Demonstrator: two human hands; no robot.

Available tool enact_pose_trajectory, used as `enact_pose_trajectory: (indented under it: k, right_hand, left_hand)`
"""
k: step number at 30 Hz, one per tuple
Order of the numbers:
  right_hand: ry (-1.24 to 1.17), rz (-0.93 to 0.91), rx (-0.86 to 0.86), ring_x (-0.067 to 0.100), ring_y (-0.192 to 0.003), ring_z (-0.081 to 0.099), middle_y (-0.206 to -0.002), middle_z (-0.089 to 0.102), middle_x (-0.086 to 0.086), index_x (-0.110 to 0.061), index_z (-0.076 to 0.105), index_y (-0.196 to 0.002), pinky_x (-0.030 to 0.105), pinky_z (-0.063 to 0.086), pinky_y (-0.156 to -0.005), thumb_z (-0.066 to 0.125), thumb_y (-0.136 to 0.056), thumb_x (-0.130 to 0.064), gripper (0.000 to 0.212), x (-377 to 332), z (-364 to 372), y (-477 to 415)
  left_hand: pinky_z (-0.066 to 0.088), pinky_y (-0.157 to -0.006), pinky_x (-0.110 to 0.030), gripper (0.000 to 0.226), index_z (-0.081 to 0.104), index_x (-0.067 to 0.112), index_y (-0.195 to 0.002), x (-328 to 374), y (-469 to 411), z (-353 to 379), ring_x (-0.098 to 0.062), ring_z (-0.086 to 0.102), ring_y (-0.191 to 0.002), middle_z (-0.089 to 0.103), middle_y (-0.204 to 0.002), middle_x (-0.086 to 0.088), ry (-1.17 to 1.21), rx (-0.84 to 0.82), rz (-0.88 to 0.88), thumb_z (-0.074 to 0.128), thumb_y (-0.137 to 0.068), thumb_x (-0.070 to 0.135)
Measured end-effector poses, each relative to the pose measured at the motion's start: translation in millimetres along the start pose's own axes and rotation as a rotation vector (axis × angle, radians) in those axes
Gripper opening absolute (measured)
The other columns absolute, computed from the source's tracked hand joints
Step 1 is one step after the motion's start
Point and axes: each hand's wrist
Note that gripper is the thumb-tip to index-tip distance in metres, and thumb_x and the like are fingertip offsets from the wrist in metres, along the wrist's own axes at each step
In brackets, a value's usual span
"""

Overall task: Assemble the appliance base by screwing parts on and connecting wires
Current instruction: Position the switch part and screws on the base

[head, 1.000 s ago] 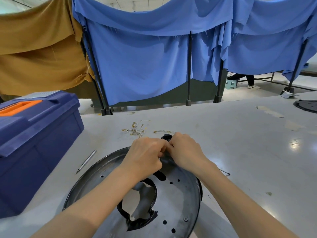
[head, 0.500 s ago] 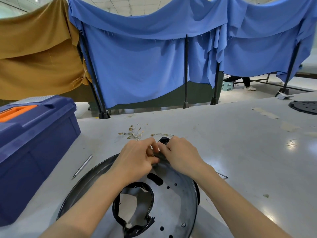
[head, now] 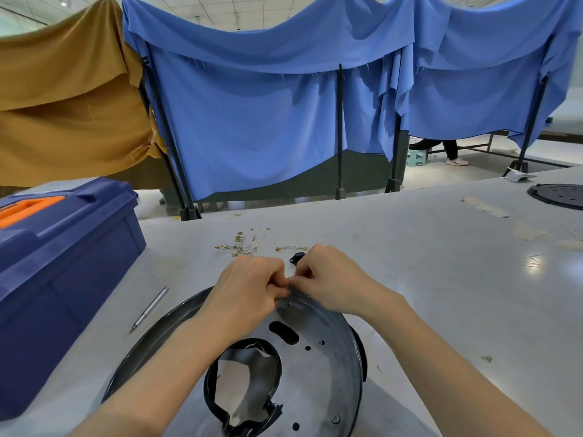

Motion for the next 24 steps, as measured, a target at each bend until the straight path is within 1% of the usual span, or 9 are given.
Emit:
enact_pose_trajectory:
  k: [4, 7, 10, 12, 15, 17, 18, 20, 24]
  right_hand:
    - [0.009, -0.015, -0.005, 0.026, -0.06, 0.047, -0.056, 0.05, 0.006, -0.016, 0.05, -0.053, 0.031, 0.037, -0.054, 0.061, -0.094, -0.024, 0.043, -1.0, 1.5, 0.0]
    - [0.001, -0.011, -0.001, 0.028, -0.062, 0.049, -0.06, 0.053, 0.011, -0.007, 0.057, -0.06, 0.037, 0.042, -0.057, 0.06, -0.094, -0.023, 0.038, -1.2, 1.2, -0.1]
    - [0.0, -0.008, 0.0, 0.031, -0.065, 0.051, -0.063, 0.054, 0.014, 0.0, 0.061, -0.066, 0.04, 0.045, -0.06, 0.06, -0.094, -0.022, 0.037, -2.3, 0.6, 0.1]
    - [0.005, -0.007, -0.001, 0.033, -0.065, 0.049, -0.063, 0.052, 0.014, 0.002, 0.059, -0.066, 0.04, 0.045, -0.06, 0.06, -0.094, -0.022, 0.037, -2.9, -0.2, 0.8]
    - [0.011, -0.009, 0.002, 0.03, -0.063, 0.042, -0.059, 0.045, 0.011, 0.003, 0.056, -0.065, 0.039, 0.04, -0.058, 0.06, -0.094, -0.022, 0.038, -2.9, -0.6, 1.7]
    - [0.007, -0.012, 0.006, 0.034, -0.065, 0.045, -0.06, 0.048, 0.014, 0.005, 0.058, -0.068, 0.04, 0.041, -0.058, 0.06, -0.094, -0.022, 0.038, -3.3, 0.0, 1.6]
    - [0.002, -0.014, 0.01, 0.037, -0.068, 0.049, -0.063, 0.053, 0.018, 0.006, 0.06, -0.071, 0.042, 0.044, -0.059, 0.06, -0.094, -0.022, 0.037, -3.2, 0.2, 1.4]
    - [-0.01, -0.018, 0.019, 0.038, -0.071, 0.054, -0.069, 0.06, 0.023, 0.007, 0.064, -0.074, 0.043, 0.046, -0.061, 0.06, -0.094, -0.022, 0.035, -3.1, 0.6, 1.1]
    - [-0.005, -0.017, 0.014, 0.03, -0.061, 0.047, -0.062, 0.055, 0.017, 0.005, 0.063, -0.069, 0.038, 0.041, -0.056, 0.06, -0.094, -0.022, 0.037, -3.8, 0.9, 1.6]
  left_hand:
    - [0.052, -0.071, -0.041, 0.01, 0.067, 0.011, -0.074, 5.8, 1.9, -2.8, -0.023, 0.06, -0.072, 0.067, -0.073, -0.003, -0.074, -0.017, 0.055, 0.068, -0.084, 0.007]
    - [0.052, -0.072, -0.04, 0.008, 0.07, 0.011, -0.076, 6.8, 6.0, -5.3, -0.019, 0.061, -0.072, 0.07, -0.075, 0.0, -0.079, -0.004, 0.076, 0.07, -0.085, 0.012]
    - [0.052, -0.071, -0.039, 0.008, 0.071, 0.01, -0.076, 6.9, 9.9, -5.9, -0.021, 0.062, -0.072, 0.07, -0.075, -0.001, -0.061, 0.026, 0.097, 0.071, -0.084, 0.011]
    - [0.051, -0.067, -0.041, 0.01, 0.069, 0.008, -0.073, 7.5, 12.4, -3.8, -0.025, 0.061, -0.07, 0.069, -0.072, -0.003, -0.058, 0.071, 0.122, 0.071, -0.083, 0.009]
    - [0.049, -0.056, -0.044, 0.018, 0.062, 0.006, -0.064, 7.9, 17.1, 1.7, -0.031, 0.056, -0.06, 0.064, -0.063, -0.006, -0.058, 0.158, 0.16, 0.074, -0.077, 0.001]
    - [0.048, -0.051, -0.045, 0.025, 0.058, 0.005, -0.059, 5.7, 19.4, 4.1, -0.032, 0.054, -0.054, 0.06, -0.058, -0.006, -0.05, 0.189, 0.164, 0.076, -0.075, -0.001]
    - [0.048, -0.051, -0.045, 0.026, 0.057, 0.005, -0.058, 4.5, 20.0, 4.3, -0.032, 0.054, -0.054, 0.059, -0.057, -0.006, -0.037, 0.197, 0.156, 0.077, -0.075, -0.001]
    - [0.049, -0.052, -0.044, 0.027, 0.059, 0.004, -0.058, 2.2, 20.5, 4.1, -0.031, 0.056, -0.053, 0.06, -0.056, -0.006, -0.013, 0.205, 0.148, 0.079, -0.075, 0.0]
    - [0.05, -0.053, -0.045, 0.021, 0.065, 0.004, -0.061, 0.3, 21.9, 3.0, -0.03, 0.057, -0.053, 0.062, -0.056, -0.007, 0.028, 0.202, 0.146, 0.079, -0.076, 0.002]
Point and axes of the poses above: each hand's wrist, its own y-axis away from the middle knuckle, its own z-axis out of the palm, x = y × z
